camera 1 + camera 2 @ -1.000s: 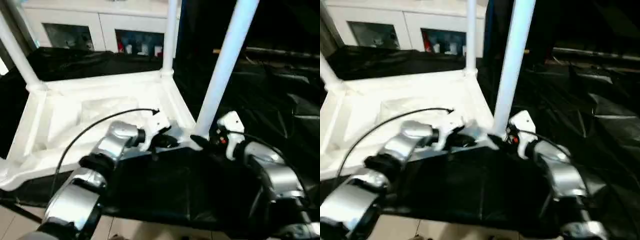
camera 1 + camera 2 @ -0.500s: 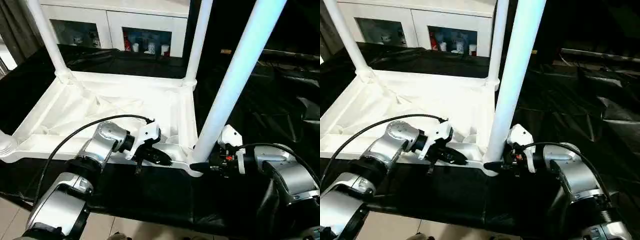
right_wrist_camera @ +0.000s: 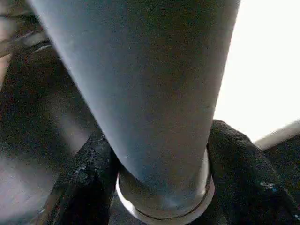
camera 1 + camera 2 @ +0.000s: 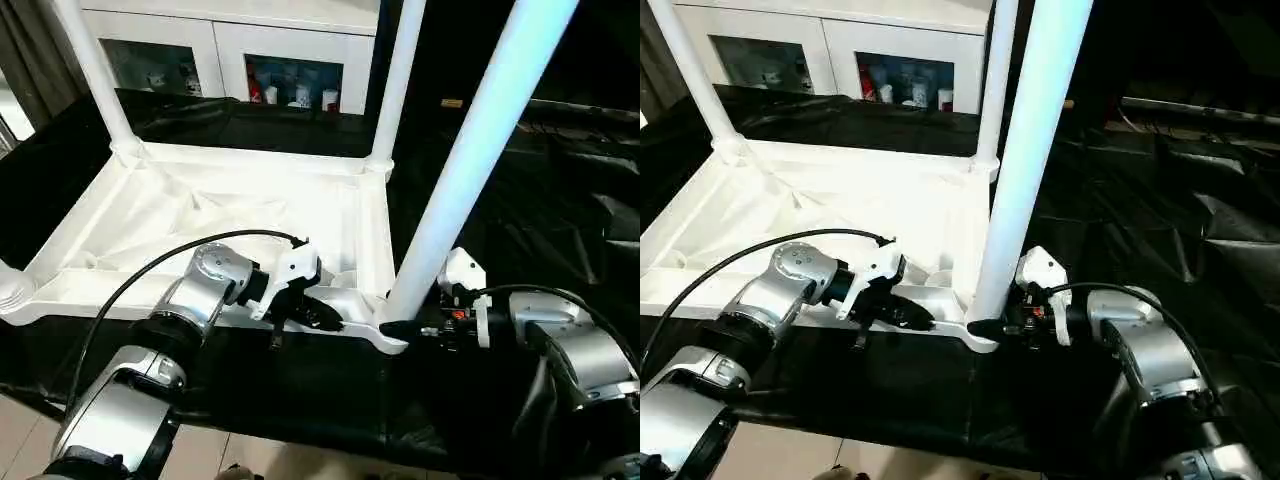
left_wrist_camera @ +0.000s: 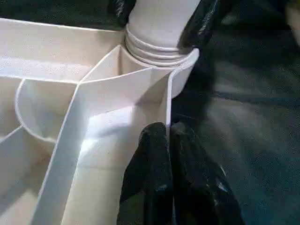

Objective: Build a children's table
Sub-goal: Rotate leg to tighten

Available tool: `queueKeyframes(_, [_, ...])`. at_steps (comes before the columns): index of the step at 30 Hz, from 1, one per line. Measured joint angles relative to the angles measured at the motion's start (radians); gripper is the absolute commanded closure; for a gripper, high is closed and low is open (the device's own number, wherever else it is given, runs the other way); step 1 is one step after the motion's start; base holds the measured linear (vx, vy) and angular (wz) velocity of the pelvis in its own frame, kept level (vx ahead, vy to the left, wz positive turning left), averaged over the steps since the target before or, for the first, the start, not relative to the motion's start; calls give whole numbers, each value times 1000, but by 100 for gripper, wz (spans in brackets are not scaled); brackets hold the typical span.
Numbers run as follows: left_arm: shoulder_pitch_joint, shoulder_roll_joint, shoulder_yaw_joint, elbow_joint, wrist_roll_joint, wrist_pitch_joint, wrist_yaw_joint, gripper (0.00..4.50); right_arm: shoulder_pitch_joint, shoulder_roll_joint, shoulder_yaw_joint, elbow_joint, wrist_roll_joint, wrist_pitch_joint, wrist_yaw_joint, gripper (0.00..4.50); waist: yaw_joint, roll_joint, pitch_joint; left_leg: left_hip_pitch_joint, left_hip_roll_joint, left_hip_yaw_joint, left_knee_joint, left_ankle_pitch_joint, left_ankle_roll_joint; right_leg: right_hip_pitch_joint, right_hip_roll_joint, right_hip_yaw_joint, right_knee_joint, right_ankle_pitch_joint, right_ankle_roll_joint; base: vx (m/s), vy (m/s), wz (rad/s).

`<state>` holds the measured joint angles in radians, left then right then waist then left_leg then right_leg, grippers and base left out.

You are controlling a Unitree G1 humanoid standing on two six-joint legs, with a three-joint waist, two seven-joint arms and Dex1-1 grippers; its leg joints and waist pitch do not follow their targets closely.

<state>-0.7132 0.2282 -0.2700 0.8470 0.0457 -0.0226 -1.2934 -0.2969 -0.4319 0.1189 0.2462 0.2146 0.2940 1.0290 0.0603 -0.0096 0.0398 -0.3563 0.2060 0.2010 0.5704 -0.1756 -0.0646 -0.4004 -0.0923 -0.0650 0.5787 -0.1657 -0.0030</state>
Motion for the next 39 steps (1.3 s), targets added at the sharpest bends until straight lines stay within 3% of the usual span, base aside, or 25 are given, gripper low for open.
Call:
queueKeyframes(6, [-44,-96,30,78,38,26,286,450,-51,158,-81,85,-72,-25,-390,217,-31,-2,-1,2,-2,-1,3,0,0,2,-1,2,-3,-3,5,0,0,0])
queueKeyframes(11, [-58,-171,37,101,54,61,448,450,-67,283,-130,114,-113,-23,-664,236,-33,0,-2,4,-3,-3,3,0,0,3,-1,1,-3,-4,6,0,0,0])
queueKeyframes(15, [-59,-192,41,108,63,63,482,450,-68,311,-132,113,-142,-39,-723,236,-33,3,-5,4,-3,-3,3,0,0,3,-1,1,-3,-4,6,0,0,0])
queueKeyframes(17, [-59,-193,47,109,66,63,481,450,-68,323,-134,118,-145,-50,-739,185,-33,5,-6,4,-3,-3,3,0,0,3,-1,1,-3,-4,6,0,0,0])
queueKeyframes(21, [-59,-191,47,109,66,61,473,450,-71,335,-143,127,-143,-60,-735,144,-34,5,-6,4,-3,-3,3,0,0,3,-1,1,-3,-4,6,0,0,0])
queueKeyframes(25, [-59,-172,49,109,62,53,432,450,-73,306,-134,125,-132,-59,-644,144,-39,5,-6,4,-3,-3,0,0,0,1,-1,1,-4,-4,6,0,0,0])
queueKeyframes(35, [-32,-43,36,60,25,13,131,450,-26,73,-31,21,-66,-44,-188,144,-36,5,-7,2,-1,-3,-10,-1,-1,-2,2,-2,-2,-2,3,0,0,0])
queueKeyframes(39, [-13,-13,20,24,5,13,21,450,-19,8,1,-10,-47,-51,-52,144,-27,5,-7,2,-1,-3,-9,-5,-4,-3,2,-2,-2,-4,1,0,0,0])
